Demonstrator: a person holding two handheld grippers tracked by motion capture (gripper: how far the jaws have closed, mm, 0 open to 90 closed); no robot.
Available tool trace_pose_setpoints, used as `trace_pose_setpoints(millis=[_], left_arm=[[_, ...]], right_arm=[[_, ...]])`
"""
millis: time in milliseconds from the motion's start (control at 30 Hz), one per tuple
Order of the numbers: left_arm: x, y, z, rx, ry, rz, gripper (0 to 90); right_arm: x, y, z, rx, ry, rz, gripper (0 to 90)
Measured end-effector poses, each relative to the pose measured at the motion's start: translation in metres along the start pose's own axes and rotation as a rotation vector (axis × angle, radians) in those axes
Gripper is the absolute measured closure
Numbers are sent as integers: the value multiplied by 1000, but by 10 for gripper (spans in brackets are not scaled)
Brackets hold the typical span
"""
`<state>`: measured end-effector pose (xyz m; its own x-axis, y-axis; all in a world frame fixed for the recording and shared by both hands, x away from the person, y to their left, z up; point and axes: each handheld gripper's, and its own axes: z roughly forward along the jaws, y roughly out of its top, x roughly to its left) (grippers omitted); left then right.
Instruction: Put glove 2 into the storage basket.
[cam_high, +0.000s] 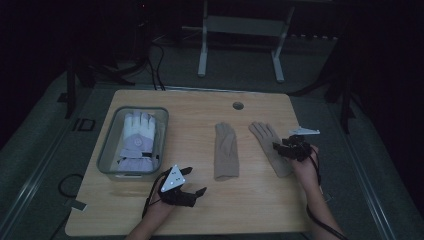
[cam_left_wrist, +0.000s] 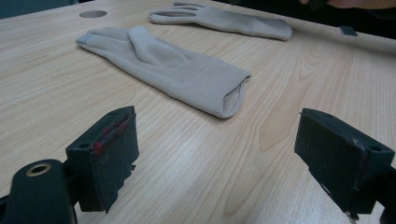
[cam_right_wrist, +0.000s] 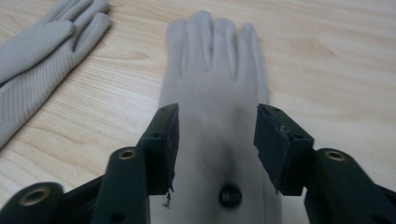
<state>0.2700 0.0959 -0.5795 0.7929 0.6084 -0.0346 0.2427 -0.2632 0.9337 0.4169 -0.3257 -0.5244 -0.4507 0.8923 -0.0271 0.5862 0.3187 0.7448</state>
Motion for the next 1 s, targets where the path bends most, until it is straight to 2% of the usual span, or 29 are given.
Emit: trace_pose_setpoints(millis=[100,267,333,367,433,467,567,667,700,767,1000], left_arm=[[1,0,0,-2,-3,-10,137],[1,0,-1,-4,-4,-13,137],[1,0,-1,-6,-5,-15,137],[1,0,-1,-7,-5,-17,137],[1,-1,-1,-7,-5,-19,137],[1,-1,-1,-11,-7,-23,137],[1,-1,-1,-7,-7,-25,137],[2,-1,-1,-12,-9,-28,137],[2,-1,-1,-13,-9,-29,137],[2,-1,-1,-14,-9,-31,137],[2,-1,-1,-13,-8,-30,137]], right_arm=[[-3,2,10,11,8,-47,462],[-8,-4,29,55,18,-62,447],[-9,-8,33,51,33,-64,466],[-10,-11,33,35,42,-68,513],[-11,-12,33,23,55,-65,548],[-10,-14,31,17,49,-50,715],[-7,-15,29,10,27,-20,812],[-3,-13,25,3,-8,7,829],[-2,-11,23,-6,-15,35,830],[0,-6,16,-18,-33,55,832],[12,15,-21,-88,-72,140,832]])
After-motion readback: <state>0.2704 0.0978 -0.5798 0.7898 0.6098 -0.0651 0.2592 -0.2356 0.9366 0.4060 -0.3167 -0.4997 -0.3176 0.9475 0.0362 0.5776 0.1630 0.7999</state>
